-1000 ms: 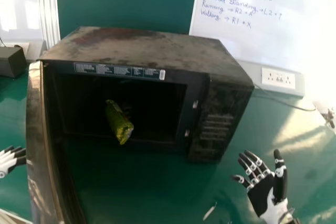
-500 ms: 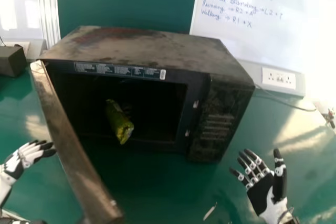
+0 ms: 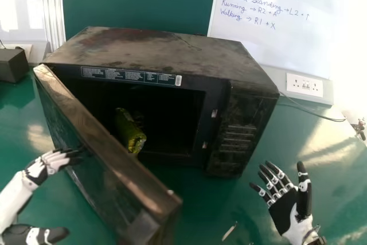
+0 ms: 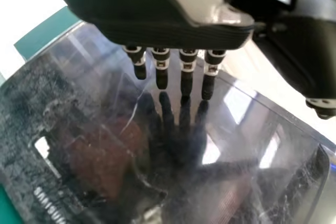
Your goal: Put biscuit inside oven
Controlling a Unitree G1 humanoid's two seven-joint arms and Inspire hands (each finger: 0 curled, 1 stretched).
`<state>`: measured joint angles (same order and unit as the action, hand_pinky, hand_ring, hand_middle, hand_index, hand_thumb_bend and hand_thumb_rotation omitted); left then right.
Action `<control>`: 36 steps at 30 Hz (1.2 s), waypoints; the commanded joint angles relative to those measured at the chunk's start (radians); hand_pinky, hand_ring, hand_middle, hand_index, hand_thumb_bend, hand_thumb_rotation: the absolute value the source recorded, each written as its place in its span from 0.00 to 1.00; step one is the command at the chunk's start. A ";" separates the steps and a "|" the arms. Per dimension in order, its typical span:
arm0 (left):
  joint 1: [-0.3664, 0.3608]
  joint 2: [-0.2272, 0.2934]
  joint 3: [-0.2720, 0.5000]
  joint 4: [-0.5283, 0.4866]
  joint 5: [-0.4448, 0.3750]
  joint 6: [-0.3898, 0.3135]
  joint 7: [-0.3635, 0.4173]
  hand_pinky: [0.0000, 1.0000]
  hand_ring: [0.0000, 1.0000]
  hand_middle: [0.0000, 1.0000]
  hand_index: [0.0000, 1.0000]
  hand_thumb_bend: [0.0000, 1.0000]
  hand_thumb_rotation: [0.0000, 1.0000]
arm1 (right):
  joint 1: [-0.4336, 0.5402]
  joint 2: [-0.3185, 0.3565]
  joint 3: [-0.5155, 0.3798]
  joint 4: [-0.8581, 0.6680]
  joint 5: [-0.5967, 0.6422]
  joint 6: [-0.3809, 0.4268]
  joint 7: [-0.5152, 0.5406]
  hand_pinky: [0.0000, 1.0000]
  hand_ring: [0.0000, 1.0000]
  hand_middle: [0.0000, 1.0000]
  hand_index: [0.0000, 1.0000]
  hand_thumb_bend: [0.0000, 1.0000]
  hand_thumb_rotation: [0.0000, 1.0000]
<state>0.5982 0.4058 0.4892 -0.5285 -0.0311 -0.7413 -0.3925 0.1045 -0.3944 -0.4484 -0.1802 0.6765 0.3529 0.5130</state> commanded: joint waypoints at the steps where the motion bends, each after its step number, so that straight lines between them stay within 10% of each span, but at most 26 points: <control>1: -0.012 0.028 -0.020 -0.020 0.020 0.041 -0.019 1.00 1.00 0.98 0.93 0.86 0.86 | -0.008 0.002 -0.002 0.003 0.003 -0.002 -0.004 0.79 0.89 0.92 0.85 0.82 0.71; 36: -0.464 0.191 -0.299 0.071 0.064 0.353 -0.127 1.00 1.00 0.99 0.95 0.85 0.86 | -0.013 0.003 0.009 0.024 0.004 0.003 0.011 0.82 0.91 0.95 0.87 0.79 0.67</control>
<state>0.1617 0.5851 0.2139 -0.4693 0.0430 -0.4027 -0.5045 0.0911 -0.3942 -0.4397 -0.1526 0.6762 0.3514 0.5246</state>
